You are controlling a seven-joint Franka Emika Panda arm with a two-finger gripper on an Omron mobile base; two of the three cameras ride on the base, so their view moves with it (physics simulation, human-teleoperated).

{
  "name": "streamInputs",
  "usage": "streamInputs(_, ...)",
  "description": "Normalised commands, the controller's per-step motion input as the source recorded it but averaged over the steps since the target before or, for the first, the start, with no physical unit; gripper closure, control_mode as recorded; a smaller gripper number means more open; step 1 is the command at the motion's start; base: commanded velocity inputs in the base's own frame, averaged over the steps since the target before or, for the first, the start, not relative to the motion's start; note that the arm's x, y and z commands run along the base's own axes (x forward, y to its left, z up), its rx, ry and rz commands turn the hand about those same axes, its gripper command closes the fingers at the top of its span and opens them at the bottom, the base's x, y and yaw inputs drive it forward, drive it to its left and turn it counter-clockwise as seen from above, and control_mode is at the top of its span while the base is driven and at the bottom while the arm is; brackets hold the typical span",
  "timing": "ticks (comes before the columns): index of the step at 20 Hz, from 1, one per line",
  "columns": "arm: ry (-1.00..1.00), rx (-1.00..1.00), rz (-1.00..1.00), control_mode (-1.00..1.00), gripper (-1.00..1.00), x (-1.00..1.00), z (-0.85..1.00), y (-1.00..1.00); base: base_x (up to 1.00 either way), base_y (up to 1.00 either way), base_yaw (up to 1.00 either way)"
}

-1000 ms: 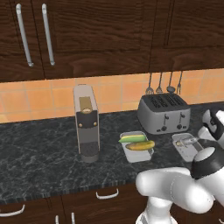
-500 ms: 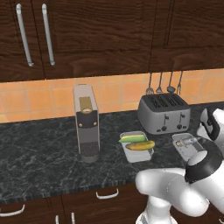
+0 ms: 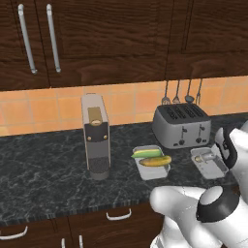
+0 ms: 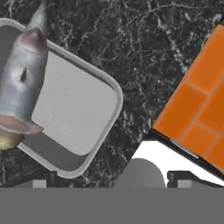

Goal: Take the meat container that has the fish and place it on the second highest rack of the freezer. Then take the vegetable container that has the cucumber and corn and place it on the highest rack of the freezer.

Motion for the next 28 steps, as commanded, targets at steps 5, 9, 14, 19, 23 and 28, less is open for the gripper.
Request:
streamInputs(5,0.14,0.01,-0.17,-1.00,-1.00,0.06,-0.31,0.01,0.00,0.00,0.00)
streamInputs(9,0.00,0.09,-0.11,-1.00,-1.00,0.20,-0.22,0.00,0.00,0.00,0.00)
streamInputs(14,-0.03,0.07,0.00,-1.00,-1.00,0.26,-0.03,-0.31,0.00,0.00,0.00)
streamInputs(19,0.00,0.01,-0.01,-1.00,-1.00,0.07,-0.21,-0.05,0.00,0.00,0.00)
streamInputs(23,0.07,0.00,-0.08,-1.00,-1.00,0.00,-0.26,0.23,0.00,0.00,0.00)
streamInputs(28,0.12,-0.01,-0.07,-1.00,-1.00,0.08,-0.29,0.17,0.00,0.00,0.00)
